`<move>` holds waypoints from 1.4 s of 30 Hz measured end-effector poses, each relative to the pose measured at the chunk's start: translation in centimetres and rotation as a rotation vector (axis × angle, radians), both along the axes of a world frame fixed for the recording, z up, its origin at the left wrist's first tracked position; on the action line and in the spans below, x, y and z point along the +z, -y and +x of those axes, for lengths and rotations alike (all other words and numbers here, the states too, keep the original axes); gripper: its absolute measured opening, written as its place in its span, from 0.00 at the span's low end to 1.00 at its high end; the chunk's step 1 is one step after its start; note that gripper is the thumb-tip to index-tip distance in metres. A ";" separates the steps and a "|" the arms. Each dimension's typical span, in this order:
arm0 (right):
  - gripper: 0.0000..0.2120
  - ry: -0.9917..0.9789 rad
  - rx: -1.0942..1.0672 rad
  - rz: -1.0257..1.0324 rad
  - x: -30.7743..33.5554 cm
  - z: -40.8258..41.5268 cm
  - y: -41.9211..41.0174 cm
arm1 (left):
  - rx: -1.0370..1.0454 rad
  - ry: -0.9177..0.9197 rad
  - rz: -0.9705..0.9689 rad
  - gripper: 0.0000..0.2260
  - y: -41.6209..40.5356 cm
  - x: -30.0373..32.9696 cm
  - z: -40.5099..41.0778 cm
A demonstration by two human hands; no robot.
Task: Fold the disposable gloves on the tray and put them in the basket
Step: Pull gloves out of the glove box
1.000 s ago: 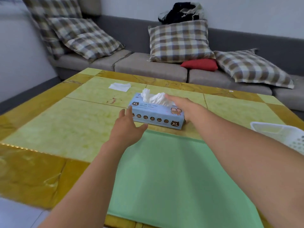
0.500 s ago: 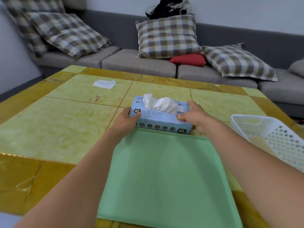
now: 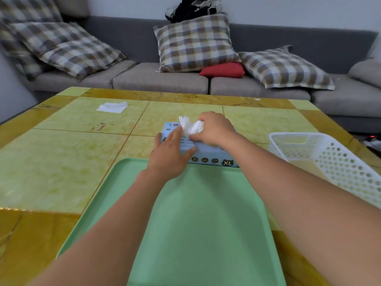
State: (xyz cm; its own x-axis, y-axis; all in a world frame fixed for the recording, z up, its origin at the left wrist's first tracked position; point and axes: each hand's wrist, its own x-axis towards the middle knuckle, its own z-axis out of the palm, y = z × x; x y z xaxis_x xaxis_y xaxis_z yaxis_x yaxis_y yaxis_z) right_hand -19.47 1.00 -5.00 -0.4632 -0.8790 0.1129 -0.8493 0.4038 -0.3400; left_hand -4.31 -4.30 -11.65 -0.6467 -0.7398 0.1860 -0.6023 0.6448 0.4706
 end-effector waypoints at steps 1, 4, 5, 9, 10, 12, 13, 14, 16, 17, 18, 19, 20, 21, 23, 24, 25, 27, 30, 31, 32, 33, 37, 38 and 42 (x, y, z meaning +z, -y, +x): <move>0.18 0.070 0.026 -0.074 -0.3 -0.3 0.2 | 0.011 -0.019 0.007 0.41 0.2 -0.3 -0.1; 0.14 0.412 0.105 -0.370 -1.7 -1.0 0.0 | 0.024 -0.047 0.014 0.40 0.5 -0.9 -0.3; 0.14 0.532 0.137 -0.474 -2.1 -1.2 -0.4 | 0.019 -0.036 -0.002 0.39 0.6 -1.0 -0.4; 0.15 0.728 0.161 -0.726 -3.0 -0.9 -1.1 | -0.003 0.014 -0.018 0.40 1.4 -1.4 -0.4; 0.15 0.806 0.129 -0.786 -2.7 -0.7 -1.2 | -0.004 0.010 -0.009 0.40 1.5 -1.4 -0.3; 0.15 1.067 0.059 -0.939 -1.5 -0.4 -1.3 | 0.007 -0.017 0.013 0.40 1.7 -1.1 -0.2; 0.15 1.194 0.032 -1.004 -0.6 -0.2 -1.3 | 0.020 -0.036 0.032 0.39 1.8 -0.9 -0.2; 0.14 1.283 0.004 -1.040 0.2 0.0 -1.2 | 0.033 -0.050 0.053 0.39 1.8 -0.8 -0.1; 0.14 1.352 -0.020 -1.074 0.8 0.1 -0.9 | 0.050 -0.060 0.074 0.38 1.8 -0.5 -0.1; 0.13 1.349 -0.024 -1.088 0.7 0.1 -1.0 | 0.049 -0.053 0.084 0.37 1.6 -0.2 0.0; 0.13 1.266 -0.025 -1.084 0.3 0.0 -1.2 | 0.043 -0.036 0.099 0.36 1.3 0.0 0.1; 0.13 1.066 -0.016 -1.027 -0.1 -0.5 -1.2 | 0.037 -0.013 0.113 0.34 0.9 0.2 0.2; 0.14 0.813 0.006 -0.902 -0.4 -1.1 -1.4 | 0.036 0.011 0.119 0.31 0.5 0.3 0.2; 0.18 0.578 0.035 -0.737 -0.5 -1.8 -1.5 | 0.041 0.024 0.117 0.29 0.0 0.5 0.3; 0.32 0.310 0.069 -0.441 0.1 -3.1 -1.7 | 0.056 0.005 0.118 0.28 -0.6 0.8 0.2; 0.35 0.257 0.092 -0.305 0.5 -3.4 -1.7 | 0.063 -0.018 0.120 0.29 -0.8 0.9 0.2; 0.33 0.226 0.122 -0.165 0.9 -3.3 -1.7 | 0.063 -0.045 0.122 0.30 -0.9 1.0 0.2; 0.23 0.173 0.145 0.048 0.9 -2.7 -1.3 | 0.045 -0.072 0.129 0.32 -1.1 1.1 0.0; 0.09 0.214 0.115 -0.136 -0.3 -1.7 -0.7 | 0.045 -0.017 0.131 0.29 -1.5 1.2 -0.1; 0.08 0.319 0.086 -0.266 -0.9 -1.8 -0.7 | 0.047 0.002 0.127 0.28 -1.4 1.2 -0.1; 0.09 0.465 0.064 -0.389 -1.3 -1.9 -0.8 | 0.049 0.014 0.125 0.27 -1.2 1.2 -0.2; 0.12 0.622 0.040 -0.501 -1.8 -2.2 -0.9 | 0.053 0.019 0.128 0.27 -1.0 1.1 -0.1; 0.18 1.077 -0.136 -0.842 -2.8 -3.3 -1.2 | 0.057 0.048 0.140 0.27 -0.8 1.3 -0.2; 0.18 1.188 -0.186 -0.905 -2.7 -3.4 -1.3 | 0.057 0.053 0.140 0.27 -0.8 1.3 -0.2; 0.20 1.553 -0.209 -1.075 -1.9 -4.2 -1.1 | 0.055 0.060 0.139 0.26 -0.6 1.3 0.0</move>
